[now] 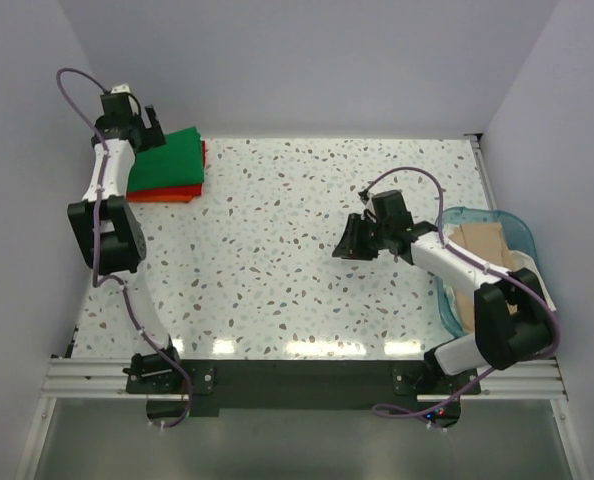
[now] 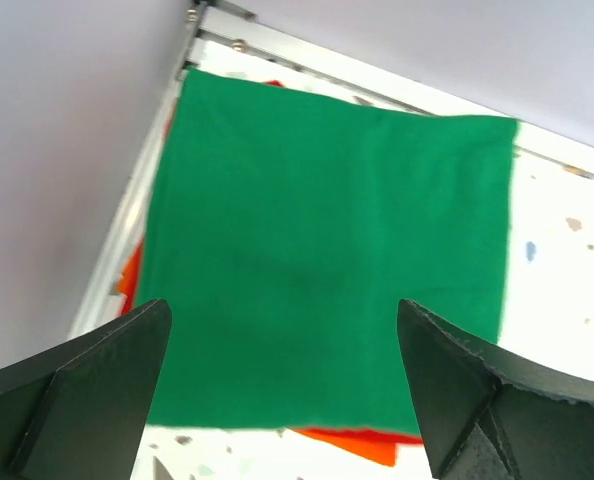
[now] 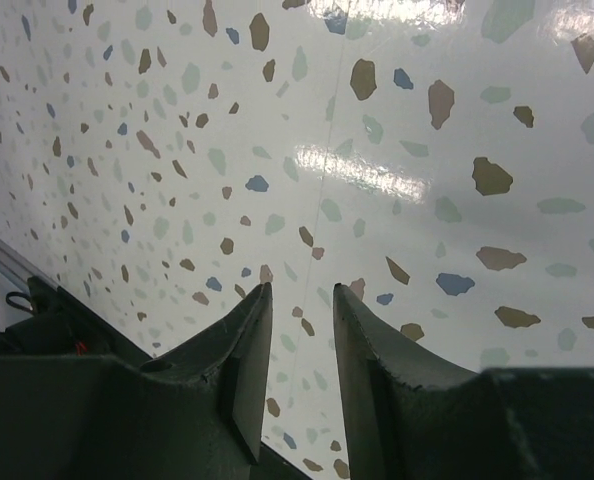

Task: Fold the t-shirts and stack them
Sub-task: Neatly place the folded tshirt to the corner, then reset both grippers

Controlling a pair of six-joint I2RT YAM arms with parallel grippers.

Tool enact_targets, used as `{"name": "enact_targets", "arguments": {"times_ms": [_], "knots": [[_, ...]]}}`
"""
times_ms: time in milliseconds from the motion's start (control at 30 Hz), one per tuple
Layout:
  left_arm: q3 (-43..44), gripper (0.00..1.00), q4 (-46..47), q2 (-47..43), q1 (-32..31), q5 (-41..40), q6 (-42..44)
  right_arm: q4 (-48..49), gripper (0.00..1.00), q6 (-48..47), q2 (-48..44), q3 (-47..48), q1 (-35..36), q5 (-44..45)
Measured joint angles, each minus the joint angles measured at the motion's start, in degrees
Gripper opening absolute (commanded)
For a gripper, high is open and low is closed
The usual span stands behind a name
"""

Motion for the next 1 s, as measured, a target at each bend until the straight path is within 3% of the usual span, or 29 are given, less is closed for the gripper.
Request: {"name": "enact_targets", "arguments": {"times_ms": [200, 500, 800, 1000], "knots": [[-12.7, 1.0, 5.11, -11.93, -0.96, 3.32, -4.66, 0.04, 0.37, -0.07, -2.19, 0.0, 0.0, 0.28], [-43.17, 1.0, 17.84, -37.53, -6.75, 7.13, -14.21, -0.81, 0.41, -0.52, -4.59, 0.02, 0.0, 1.84], [-63.12, 1.0, 20.9, -54.58, -31.52, 2.97, -18.47, -3.08, 0.42, -1.92, -11.47, 0.35, 0.0, 5.79], [-68.81, 1.0, 20.79, -59.84, -46.84, -3.69, -18.99, -4.9, 0.42, -3.06, -17.42, 0.22, 0.0, 8.57]]}}
